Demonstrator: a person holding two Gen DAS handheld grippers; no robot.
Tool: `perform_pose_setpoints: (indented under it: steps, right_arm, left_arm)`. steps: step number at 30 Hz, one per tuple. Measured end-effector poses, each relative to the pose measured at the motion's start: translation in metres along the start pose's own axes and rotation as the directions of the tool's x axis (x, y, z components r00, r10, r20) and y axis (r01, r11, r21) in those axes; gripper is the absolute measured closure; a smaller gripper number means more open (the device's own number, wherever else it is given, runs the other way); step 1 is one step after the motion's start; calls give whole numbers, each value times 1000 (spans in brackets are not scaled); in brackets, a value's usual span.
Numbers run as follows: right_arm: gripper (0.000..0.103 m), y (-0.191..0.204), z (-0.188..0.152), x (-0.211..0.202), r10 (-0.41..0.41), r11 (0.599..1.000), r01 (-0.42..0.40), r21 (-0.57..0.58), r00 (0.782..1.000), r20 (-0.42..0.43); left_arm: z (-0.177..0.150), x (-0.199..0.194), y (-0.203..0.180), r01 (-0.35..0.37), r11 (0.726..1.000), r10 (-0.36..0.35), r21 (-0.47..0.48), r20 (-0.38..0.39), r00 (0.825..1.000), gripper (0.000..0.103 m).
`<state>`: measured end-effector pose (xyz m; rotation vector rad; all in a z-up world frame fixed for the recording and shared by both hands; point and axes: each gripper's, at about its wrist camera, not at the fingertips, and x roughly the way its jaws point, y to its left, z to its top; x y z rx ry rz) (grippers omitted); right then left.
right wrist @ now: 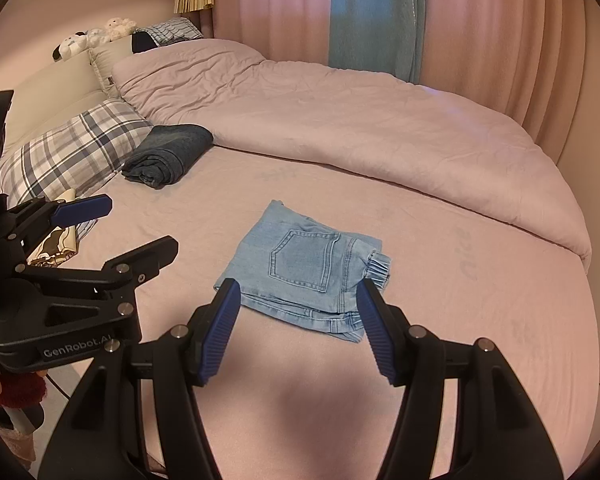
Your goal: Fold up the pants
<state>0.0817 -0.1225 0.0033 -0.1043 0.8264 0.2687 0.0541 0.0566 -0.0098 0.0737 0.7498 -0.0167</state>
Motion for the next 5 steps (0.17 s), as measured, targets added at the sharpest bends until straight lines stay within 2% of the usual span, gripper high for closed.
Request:
perform_pose_setpoints:
  steps: [5]
  right_arm:
    - [42, 0, 0, 0, -1, 1000, 1, -1, 1000, 1]
  left_arm:
    - [0, 1, 0, 6, 1000, -6, 1, -1, 1000, 19]
